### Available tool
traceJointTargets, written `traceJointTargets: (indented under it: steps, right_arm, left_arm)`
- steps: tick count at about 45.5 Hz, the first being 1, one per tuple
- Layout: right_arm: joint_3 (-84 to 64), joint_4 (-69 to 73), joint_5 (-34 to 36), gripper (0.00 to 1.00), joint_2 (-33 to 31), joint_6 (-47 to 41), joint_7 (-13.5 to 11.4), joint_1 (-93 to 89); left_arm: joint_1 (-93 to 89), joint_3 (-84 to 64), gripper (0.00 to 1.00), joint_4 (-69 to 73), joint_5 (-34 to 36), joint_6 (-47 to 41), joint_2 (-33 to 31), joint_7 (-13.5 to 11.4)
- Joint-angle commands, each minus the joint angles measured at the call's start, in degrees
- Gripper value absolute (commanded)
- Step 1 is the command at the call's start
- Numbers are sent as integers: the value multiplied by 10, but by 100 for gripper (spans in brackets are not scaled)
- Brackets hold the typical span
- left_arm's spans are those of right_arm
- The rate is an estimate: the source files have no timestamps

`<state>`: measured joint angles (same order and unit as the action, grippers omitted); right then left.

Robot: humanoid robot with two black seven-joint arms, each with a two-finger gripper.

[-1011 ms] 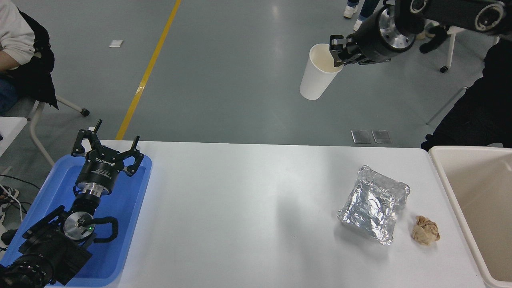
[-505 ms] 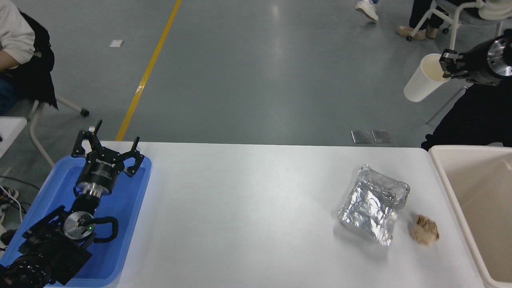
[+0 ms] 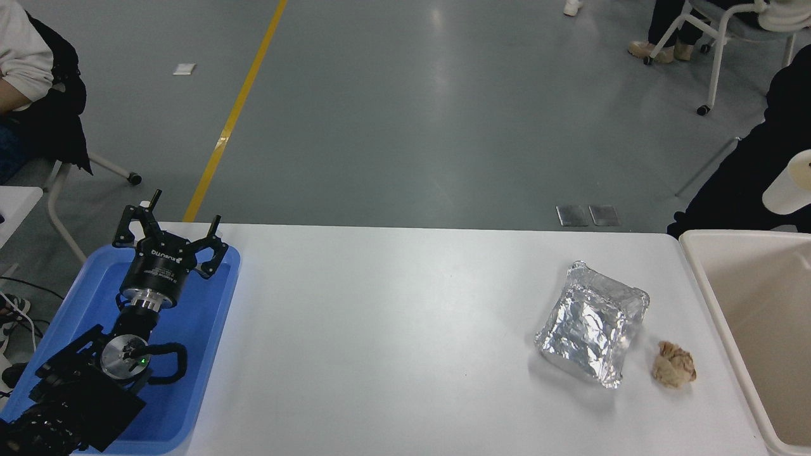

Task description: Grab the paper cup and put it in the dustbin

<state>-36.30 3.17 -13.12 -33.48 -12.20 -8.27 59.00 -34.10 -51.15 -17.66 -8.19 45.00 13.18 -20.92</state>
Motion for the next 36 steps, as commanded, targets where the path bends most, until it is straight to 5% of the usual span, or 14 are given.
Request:
traceJointTargets:
  steps: [1,36]
  right_arm:
    - [53,-26,2,0,31,106,0,-114]
    - [119,-26,2,0,97,177,3,-230]
  left_arm:
    - [0,0,100,0,0,0,0,0]
    - [0,0,100,0,-1,0,0,0]
